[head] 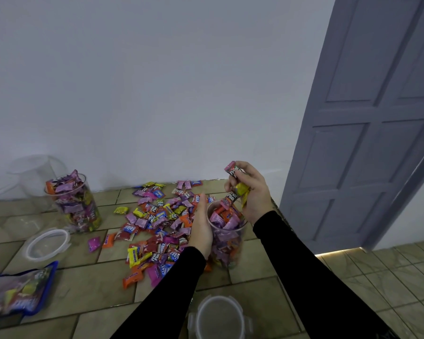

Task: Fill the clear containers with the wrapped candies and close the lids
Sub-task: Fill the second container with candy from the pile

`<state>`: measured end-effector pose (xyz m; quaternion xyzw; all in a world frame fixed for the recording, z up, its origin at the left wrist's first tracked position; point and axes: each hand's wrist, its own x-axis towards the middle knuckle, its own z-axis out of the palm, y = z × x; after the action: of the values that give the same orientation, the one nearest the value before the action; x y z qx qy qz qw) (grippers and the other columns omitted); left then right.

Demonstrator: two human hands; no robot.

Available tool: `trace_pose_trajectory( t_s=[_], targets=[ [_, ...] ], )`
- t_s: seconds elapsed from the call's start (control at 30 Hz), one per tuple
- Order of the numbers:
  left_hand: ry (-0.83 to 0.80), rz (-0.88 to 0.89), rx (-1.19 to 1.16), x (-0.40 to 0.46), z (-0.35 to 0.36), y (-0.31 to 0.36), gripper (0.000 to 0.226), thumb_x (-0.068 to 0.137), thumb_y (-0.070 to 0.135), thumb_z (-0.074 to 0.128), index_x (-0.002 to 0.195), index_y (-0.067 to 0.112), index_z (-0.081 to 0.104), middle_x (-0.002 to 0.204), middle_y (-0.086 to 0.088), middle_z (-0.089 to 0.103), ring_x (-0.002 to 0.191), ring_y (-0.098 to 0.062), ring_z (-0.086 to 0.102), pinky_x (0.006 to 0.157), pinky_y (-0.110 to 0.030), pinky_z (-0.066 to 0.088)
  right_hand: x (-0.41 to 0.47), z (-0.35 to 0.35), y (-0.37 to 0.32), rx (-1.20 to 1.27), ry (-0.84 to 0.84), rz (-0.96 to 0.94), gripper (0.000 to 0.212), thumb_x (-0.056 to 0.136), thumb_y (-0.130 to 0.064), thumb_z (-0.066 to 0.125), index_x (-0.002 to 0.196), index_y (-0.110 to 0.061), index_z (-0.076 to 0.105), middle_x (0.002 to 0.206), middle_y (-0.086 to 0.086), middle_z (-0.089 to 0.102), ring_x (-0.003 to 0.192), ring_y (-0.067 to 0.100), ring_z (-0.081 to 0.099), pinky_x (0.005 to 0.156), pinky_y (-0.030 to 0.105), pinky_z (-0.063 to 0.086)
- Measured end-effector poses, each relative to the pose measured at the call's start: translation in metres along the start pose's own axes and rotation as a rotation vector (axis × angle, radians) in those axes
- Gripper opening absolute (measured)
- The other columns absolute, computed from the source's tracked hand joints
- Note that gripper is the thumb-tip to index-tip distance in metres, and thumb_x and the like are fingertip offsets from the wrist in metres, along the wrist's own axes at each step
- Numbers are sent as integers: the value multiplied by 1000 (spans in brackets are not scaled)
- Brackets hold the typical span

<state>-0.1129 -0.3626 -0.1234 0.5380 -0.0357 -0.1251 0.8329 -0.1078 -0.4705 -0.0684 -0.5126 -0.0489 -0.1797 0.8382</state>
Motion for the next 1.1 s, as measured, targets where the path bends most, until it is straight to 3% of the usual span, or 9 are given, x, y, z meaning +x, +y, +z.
trace_pose_trajectory(
  t_s=[0.17, 0.3, 0.47, 0.63, 0.7, 0.83, 0.97, 1.03, 1.1],
  targets=[
    [0, -14, -36, 3, -1, -2, 62, 101, 48, 31, 87, 7, 76, 95, -11, 75, 92, -21, 72, 80, -30, 55, -1, 1, -2, -107, -48, -6, 15, 70, -12, 52, 83, -9, 59, 55, 1, 53, 55, 24, 53, 55, 27, 41],
    [38, -16, -37, 4, -2, -2, 61, 100, 50, 32, 101, 2, 70, 103, -13, 73, 99, -22, 69, 89, -34, 50, -3, 2, -3, -138, -105, -21, 13, 59, -6, 44, 72, -9, 48, 56, 4, 58, 55, 25, 54, 56, 30, 34],
    [38, -51, -91, 3, -1, -2, 62, 98, 53, 35, 117, 2, 65, 117, -18, 68, 114, -31, 62, 102, -42, 45, -6, 4, -5, -99, -190, -5, 21, 53, -2, 38, 73, -5, 45, 66, 10, 61, 57, 29, 59, 57, 28, 47],
    [5, -34, -86, -3, 1, 3, 52, 101, 46, 34, 111, 6, 66, 113, -14, 70, 105, -22, 67, 91, -34, 51, -10, 7, -5, -192, -251, -10, 35, 61, -3, 41, 94, -13, 41, 81, 22, 67, 66, 34, 60, 70, 31, 50],
    [48, -20, -50, -1, -1, 2, 54, 98, 53, 38, 119, 11, 63, 119, -8, 69, 112, -18, 64, 100, -38, 47, -12, 9, -6, -240, -235, -25, 33, 66, -5, 43, 97, -13, 38, 87, 24, 69, 70, 34, 64, 75, 29, 50],
    [71, -31, -55, -6, 1, 5, 55, 98, 54, 39, 126, 11, 60, 123, -9, 67, 117, -21, 61, 107, -42, 42, -11, 12, -6, -365, -201, -32, 7, 77, -16, 43, 78, -10, 47, 93, 11, 74, 81, 19, 67, 65, 18, 46],
    [94, -14, -7, -4, 3, 3, 54, 96, 57, 41, 122, 15, 61, 126, -6, 64, 119, -19, 59, 109, -41, 40, -13, 14, -11, -658, -275, -85, 30, 88, -11, 36, 67, -1, 55, 107, 3, 71, 91, -5, 62, 76, 6, 40],
    [73, -32, -10, -3, 1, 3, 59, 92, 61, 44, 121, 14, 63, 123, -8, 67, 117, -23, 60, 107, -44, 41, -12, 15, -14, -678, -293, -56, 34, 91, -12, 35, 67, -2, 56, 103, 8, 70, 85, 2, 62, 69, 6, 39],
    [60, -89, -36, -5, 1, 5, 57, 98, 52, 39, 115, 6, 66, 113, -16, 70, 109, -30, 65, 97, -41, 50, -9, 13, -18, -670, -259, 15, 36, 94, -20, 37, 67, -10, 58, 100, 10, 70, 80, 11, 59, 64, 17, 40]
  ],
)
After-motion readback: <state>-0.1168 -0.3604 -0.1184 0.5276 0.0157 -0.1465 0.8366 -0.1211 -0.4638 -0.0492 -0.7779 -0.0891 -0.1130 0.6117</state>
